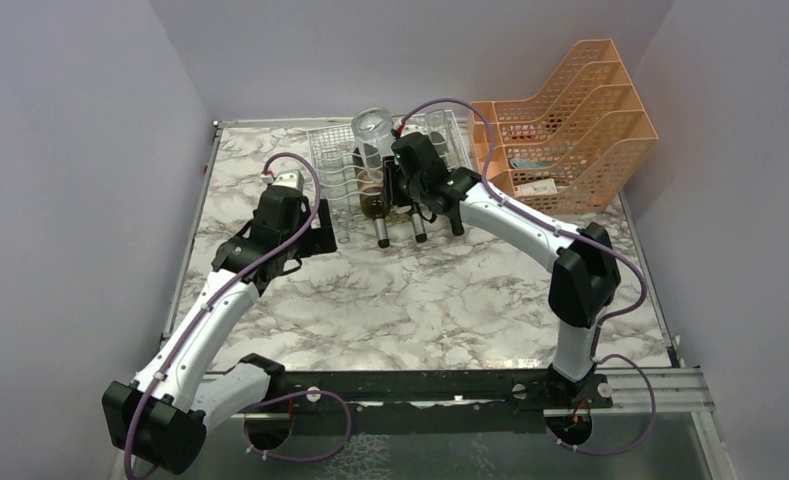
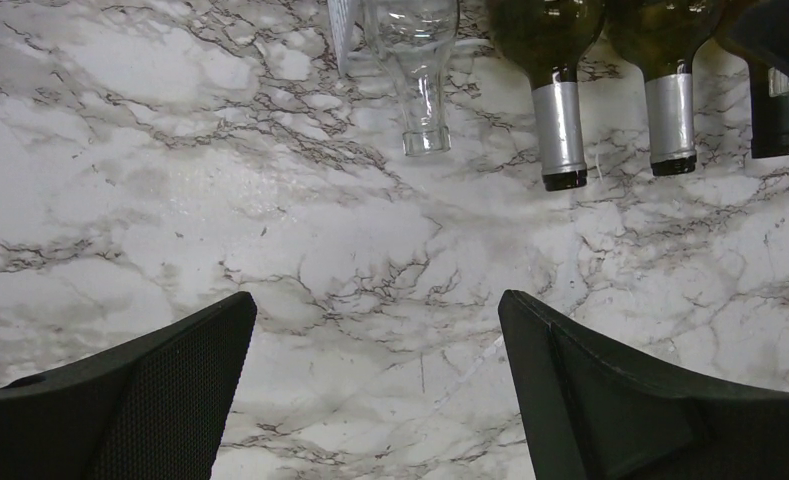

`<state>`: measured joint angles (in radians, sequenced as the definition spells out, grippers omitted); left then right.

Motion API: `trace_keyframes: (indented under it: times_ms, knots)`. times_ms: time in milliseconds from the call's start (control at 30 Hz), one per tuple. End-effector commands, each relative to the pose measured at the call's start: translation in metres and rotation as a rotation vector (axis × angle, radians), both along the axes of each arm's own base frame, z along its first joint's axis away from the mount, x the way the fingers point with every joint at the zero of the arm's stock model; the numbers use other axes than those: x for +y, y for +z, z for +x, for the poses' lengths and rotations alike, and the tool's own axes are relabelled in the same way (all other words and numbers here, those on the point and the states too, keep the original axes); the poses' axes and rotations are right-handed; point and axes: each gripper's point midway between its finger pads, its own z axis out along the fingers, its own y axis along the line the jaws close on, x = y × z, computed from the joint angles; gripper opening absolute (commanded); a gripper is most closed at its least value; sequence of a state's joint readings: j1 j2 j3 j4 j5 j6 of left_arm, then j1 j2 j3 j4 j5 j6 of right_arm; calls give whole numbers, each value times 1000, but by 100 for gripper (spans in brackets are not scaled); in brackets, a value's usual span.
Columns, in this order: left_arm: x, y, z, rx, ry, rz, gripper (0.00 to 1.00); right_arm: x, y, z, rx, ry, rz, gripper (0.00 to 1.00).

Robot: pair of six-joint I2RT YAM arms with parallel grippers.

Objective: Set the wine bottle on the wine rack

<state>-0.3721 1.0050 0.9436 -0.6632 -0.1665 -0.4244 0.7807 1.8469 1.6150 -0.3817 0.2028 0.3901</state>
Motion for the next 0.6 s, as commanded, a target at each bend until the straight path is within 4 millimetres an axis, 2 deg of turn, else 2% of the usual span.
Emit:
trace_keyframes:
  times_ms: [0, 100, 233, 567]
  knots:
    - [-1, 13, 1, -49, -27, -11, 99, 34, 76, 33, -128, 10, 222, 1]
    - [1, 18, 2, -96, -29, -12, 99, 42, 66, 42, -101, 14, 222, 1]
    - [-1, 31, 1, -161, -47, -30, 99, 50, 64, 49, -82, 12, 243, 1]
    - [5, 58, 0, -274, -23, -49, 99, 52, 36, 70, -29, -43, 209, 2]
